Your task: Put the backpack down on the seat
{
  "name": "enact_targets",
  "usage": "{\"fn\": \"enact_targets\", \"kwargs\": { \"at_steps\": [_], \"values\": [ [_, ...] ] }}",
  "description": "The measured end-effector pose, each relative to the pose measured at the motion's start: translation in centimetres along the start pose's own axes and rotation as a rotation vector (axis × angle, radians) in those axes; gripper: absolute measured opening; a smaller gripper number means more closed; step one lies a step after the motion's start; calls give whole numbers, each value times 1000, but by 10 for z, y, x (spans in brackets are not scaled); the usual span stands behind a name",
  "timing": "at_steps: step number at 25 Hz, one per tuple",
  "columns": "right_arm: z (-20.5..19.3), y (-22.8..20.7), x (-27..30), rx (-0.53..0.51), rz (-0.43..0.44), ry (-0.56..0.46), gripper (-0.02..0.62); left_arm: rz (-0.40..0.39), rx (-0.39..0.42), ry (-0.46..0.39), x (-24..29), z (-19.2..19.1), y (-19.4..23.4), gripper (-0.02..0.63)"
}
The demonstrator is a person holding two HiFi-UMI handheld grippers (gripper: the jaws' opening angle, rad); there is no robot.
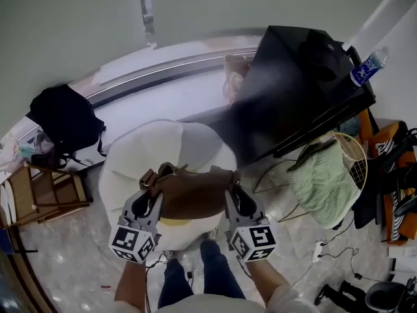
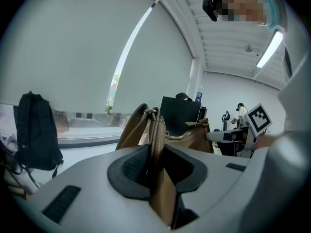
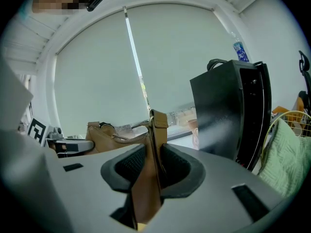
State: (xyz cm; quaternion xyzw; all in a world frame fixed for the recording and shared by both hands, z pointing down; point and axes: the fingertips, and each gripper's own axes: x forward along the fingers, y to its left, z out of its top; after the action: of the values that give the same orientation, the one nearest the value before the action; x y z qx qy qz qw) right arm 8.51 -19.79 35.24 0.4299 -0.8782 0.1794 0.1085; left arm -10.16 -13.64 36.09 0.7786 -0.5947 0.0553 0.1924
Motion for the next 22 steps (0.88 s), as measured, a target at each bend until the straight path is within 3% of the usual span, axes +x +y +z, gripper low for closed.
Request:
{"fn": "enact_targets", "kwargs": {
  "at_steps": [9, 22],
  "values": [
    [-44, -6, 49, -10, 37, 47, 127, 64, -55, 14, 23, -49, 35, 100],
    [-120, -24, 110, 6, 52, 94, 123, 87, -107, 33, 63, -123, 78, 100]
  ]
}}
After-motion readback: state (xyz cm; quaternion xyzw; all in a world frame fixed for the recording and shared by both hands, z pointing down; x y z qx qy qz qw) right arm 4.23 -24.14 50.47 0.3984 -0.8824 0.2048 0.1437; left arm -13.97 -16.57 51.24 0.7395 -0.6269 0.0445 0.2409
